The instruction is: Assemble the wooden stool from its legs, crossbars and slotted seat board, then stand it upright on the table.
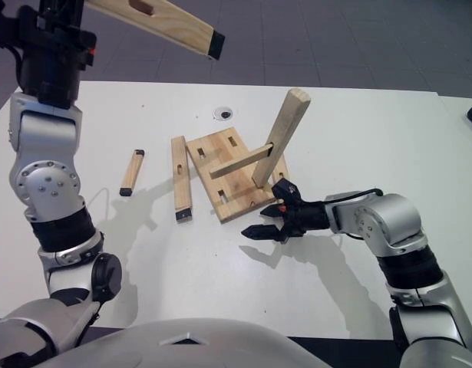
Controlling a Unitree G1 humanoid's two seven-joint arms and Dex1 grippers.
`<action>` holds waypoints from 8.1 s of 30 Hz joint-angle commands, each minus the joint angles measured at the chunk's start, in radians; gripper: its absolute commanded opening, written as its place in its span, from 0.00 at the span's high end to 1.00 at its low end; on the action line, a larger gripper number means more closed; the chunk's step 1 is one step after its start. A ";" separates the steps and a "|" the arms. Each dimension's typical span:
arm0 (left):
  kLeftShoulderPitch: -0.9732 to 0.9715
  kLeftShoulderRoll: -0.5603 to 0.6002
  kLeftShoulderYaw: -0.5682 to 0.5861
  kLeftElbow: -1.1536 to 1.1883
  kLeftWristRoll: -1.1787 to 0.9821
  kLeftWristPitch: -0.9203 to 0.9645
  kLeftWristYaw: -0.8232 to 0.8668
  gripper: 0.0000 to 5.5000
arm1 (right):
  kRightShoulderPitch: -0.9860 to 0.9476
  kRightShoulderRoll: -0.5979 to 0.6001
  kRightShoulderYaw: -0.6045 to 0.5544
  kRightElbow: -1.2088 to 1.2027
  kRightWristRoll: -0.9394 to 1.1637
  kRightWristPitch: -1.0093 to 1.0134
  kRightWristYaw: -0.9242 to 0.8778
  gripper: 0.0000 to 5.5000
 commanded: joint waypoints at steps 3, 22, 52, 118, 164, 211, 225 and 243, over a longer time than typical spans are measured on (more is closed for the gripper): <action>-0.034 -0.006 0.026 0.041 0.026 -0.026 0.036 0.81 | -0.031 0.090 0.022 0.008 0.017 0.053 -0.042 0.02; -0.045 0.018 0.005 0.127 0.167 -0.023 0.074 0.81 | -0.126 0.463 -0.045 0.212 -0.037 -0.044 -0.244 0.02; 0.276 -0.091 -0.013 -0.156 0.106 0.384 0.518 0.81 | 0.049 0.300 -0.596 0.113 -0.081 -0.386 -0.515 0.02; 0.201 0.049 0.059 -0.198 -0.425 0.688 0.894 0.81 | -0.008 0.637 -0.548 0.255 -0.284 -0.791 -0.849 0.02; 0.391 0.147 -0.206 -0.147 -0.065 0.665 0.690 0.81 | -0.098 0.597 -0.406 0.100 -0.394 -0.712 -0.843 0.02; 0.215 0.159 -0.466 0.066 0.355 0.765 0.407 0.79 | -0.399 0.653 0.089 0.002 -0.598 -0.220 -0.850 0.02; 0.113 0.151 -0.516 0.166 0.394 0.832 0.434 0.79 | -0.664 0.363 0.134 0.110 -0.715 -0.303 -0.600 0.02; 0.179 0.266 -0.607 0.099 0.468 0.828 0.373 0.77 | -0.411 0.471 0.437 0.232 -0.815 -0.263 -0.384 0.02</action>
